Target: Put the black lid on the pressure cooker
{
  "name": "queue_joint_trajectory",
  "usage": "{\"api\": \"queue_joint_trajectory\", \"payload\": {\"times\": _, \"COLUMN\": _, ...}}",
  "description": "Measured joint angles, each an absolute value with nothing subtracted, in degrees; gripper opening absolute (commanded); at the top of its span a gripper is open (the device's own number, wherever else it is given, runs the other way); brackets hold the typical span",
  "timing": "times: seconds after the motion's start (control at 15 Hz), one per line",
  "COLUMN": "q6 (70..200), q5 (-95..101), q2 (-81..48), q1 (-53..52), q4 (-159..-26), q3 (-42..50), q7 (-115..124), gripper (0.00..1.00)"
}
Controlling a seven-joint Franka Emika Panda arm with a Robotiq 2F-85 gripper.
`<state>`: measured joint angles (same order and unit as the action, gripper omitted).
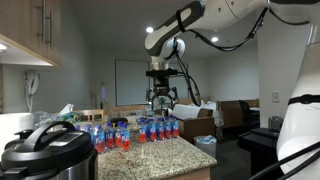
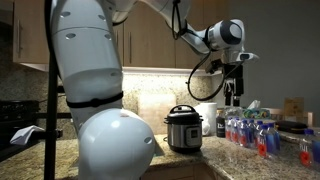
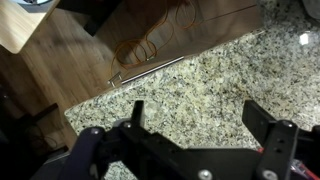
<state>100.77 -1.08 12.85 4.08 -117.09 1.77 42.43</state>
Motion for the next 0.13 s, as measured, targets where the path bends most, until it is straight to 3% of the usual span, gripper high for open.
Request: {"api": "queue_joint_trajectory", "payload": {"times": 0.13, "q6": 100.72, "q5": -1.0, "q2": 12.61, "q1": 4.12, "q4": -117.08, "q3": 1.75, "q7": 42.12, "gripper": 1.0}}
